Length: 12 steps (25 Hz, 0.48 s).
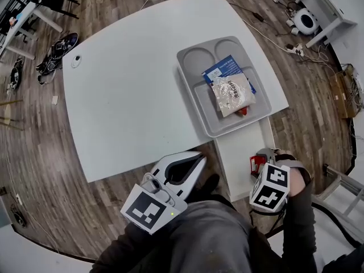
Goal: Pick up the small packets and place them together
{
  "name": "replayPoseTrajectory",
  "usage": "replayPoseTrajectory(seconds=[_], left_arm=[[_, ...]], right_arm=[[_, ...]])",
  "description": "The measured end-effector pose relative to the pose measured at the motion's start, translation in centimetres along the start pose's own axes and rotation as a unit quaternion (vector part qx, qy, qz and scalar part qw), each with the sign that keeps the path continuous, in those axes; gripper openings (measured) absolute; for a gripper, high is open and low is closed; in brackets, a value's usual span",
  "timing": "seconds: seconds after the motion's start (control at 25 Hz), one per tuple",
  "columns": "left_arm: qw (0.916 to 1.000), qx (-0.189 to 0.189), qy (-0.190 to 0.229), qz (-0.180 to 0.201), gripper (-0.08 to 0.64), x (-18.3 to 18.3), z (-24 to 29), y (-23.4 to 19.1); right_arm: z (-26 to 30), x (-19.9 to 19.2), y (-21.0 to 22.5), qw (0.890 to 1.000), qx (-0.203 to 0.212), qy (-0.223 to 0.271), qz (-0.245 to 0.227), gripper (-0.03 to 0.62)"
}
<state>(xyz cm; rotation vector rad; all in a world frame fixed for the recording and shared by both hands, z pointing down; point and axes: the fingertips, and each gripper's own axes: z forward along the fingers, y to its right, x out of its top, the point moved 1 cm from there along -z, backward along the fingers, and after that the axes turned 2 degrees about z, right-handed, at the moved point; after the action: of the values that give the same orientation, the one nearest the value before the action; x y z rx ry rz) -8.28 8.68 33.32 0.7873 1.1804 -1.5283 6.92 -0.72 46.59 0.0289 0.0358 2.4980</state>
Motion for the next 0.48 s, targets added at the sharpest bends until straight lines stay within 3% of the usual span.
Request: replayPoseTrajectory(seconds=[0.36, 0.48], left_arm=[[1.0, -0.007, 0.004, 0.005, -0.009, 0.2, 0.6, -0.3], [0.9998, -0.008, 0.006, 0.015, -0.009, 0.7, 0.4, 0.2]], right_arm=[[-0.3, 0.6, 1.5, 0.999, -0.024, 0.031, 0.028, 0.158], [-1.5, 1.1, 2.8, 0.994, -0.061, 0.066, 0.061, 0.115]])
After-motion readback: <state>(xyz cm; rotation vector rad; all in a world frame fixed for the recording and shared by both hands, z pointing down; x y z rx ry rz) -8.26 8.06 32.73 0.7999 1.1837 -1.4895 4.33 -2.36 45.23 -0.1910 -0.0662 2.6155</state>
